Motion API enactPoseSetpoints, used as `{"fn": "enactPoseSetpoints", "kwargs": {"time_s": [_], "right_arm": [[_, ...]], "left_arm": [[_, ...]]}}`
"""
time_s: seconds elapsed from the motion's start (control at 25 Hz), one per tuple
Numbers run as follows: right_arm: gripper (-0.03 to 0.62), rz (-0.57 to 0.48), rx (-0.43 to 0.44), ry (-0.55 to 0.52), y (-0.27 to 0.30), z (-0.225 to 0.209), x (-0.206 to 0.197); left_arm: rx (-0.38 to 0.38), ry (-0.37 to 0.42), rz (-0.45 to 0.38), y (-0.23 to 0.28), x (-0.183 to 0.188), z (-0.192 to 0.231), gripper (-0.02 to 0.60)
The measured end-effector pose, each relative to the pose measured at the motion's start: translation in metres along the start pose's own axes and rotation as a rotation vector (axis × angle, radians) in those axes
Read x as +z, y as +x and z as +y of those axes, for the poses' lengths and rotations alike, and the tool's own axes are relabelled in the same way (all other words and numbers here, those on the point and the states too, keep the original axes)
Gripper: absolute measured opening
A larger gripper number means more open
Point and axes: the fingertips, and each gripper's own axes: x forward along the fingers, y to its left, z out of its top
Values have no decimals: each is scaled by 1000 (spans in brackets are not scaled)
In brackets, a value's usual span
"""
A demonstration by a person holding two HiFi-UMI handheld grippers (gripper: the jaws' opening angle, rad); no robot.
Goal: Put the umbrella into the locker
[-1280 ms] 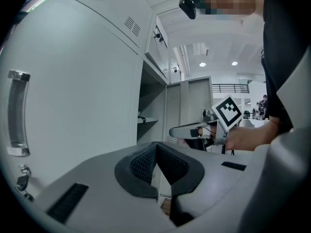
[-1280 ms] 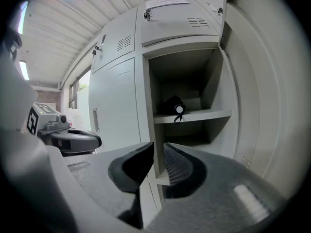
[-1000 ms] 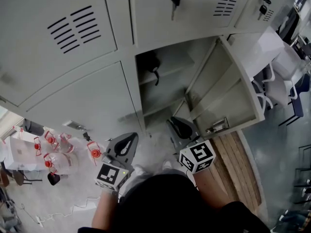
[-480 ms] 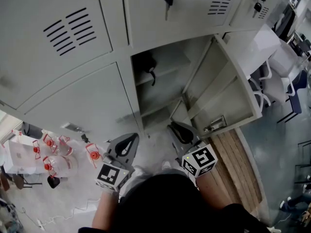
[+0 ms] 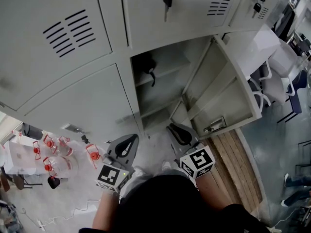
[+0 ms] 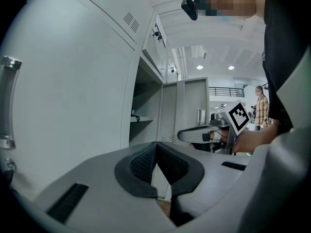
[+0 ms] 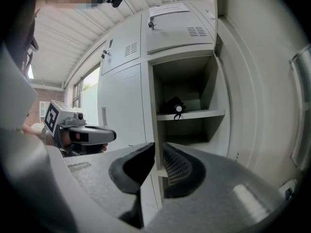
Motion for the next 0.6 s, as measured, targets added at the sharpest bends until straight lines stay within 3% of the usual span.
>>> {"fn": "enactPoseSetpoints", "kwargs": {"time_s": [0.6], "right_arm": [[46,-5,2,21,2,-3,-1]], "left_arm": [[5,-7,10,3,-2,1,6]]}}
